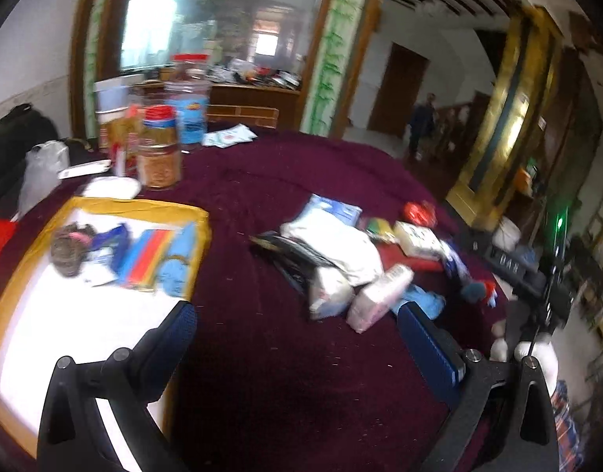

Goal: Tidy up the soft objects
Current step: 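Grasp the roll package with the left tool while right tool grasps blue fuzzy cloth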

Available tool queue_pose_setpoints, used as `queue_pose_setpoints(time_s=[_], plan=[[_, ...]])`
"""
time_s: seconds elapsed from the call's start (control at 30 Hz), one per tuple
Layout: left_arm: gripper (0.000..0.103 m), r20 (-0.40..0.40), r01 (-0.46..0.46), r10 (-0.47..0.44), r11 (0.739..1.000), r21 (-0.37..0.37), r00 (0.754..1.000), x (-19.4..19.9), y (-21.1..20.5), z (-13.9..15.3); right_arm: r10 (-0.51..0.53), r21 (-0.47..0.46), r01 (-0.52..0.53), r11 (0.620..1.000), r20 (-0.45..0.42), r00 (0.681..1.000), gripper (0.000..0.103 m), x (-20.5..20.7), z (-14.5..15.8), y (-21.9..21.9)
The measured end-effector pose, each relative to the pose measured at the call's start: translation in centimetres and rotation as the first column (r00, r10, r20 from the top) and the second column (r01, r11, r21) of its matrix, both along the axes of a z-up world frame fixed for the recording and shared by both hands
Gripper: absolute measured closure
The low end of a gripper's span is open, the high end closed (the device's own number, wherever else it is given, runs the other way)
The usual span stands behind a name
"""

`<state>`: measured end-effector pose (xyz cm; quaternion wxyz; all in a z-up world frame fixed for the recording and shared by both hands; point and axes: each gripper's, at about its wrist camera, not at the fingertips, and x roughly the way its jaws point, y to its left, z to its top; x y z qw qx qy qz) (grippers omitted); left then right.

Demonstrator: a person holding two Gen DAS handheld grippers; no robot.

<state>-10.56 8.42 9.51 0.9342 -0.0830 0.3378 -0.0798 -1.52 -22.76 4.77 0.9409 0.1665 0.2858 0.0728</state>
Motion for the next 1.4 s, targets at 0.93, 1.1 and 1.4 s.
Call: queue_pose_setpoints(time_s=[0.93, 1.1, 1.4], plan=[[0.049, -0.148, 0.376, -0.349, 0.898, 0.230, 0.925, 8.3, -12.7, -5.1, 0.003, 0.094, 0.006, 0.996, -0.087, 0.996, 0.008, 0.8, -1.1, -1.4], [0.049, -0.150, 0.372, -0.346, 0.902, 0.217, 0.926, 8.0, -12.5, -5.0, 0.007, 0.087, 0.001, 0.996, -0.095, 0.995, 0.008, 0.9, -1.2, -1.2], [0.082, -0.162, 0.357, -0.337, 0.927, 0.115, 0.928, 7.8, -10.6, -5.0, 0.113, 0.084, -0.105, 0.991, -0.094, 0.989, 0.008, 1.0, -1.3, 0.4]])
